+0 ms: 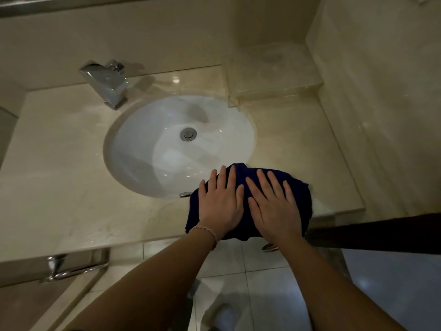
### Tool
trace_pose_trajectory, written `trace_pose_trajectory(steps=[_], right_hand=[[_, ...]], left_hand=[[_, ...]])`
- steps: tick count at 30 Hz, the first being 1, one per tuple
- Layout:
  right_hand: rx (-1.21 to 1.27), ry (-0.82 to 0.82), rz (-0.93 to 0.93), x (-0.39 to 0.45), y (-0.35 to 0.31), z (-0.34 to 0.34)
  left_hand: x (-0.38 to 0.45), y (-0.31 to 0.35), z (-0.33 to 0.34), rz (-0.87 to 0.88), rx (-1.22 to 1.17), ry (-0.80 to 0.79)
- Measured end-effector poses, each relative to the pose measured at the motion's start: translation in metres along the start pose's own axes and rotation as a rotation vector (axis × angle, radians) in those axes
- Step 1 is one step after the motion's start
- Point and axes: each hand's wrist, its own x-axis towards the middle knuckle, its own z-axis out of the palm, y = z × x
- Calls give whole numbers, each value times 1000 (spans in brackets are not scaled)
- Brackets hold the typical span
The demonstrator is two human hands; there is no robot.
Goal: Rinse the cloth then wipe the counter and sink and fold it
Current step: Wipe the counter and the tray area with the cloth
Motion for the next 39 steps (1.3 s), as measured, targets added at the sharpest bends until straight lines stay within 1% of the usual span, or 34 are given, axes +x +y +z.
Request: trace_pose_trajectory(steps=[6, 15, 21, 30, 35, 37, 39], right_hand=[[5, -4, 50, 11, 31, -6], [35, -21, 126, 43, 62, -18], [42, -17, 166, 78, 83, -22], [15, -21, 174, 131, 108, -31], [24, -3, 183, 155, 118, -36], [25, -6, 180, 162, 120, -36], [30, -1, 175, 167, 121, -37]], left_hand=[[25, 31, 3, 17, 8, -1], [69, 63, 3, 21, -3, 55], [104, 81, -2, -5, -97, 37], [158, 96, -12, -43, -214, 49], [192, 99, -8, -40, -218, 57], [204, 95, 0, -29, -162, 77], [216, 90, 7, -27, -119, 57]])
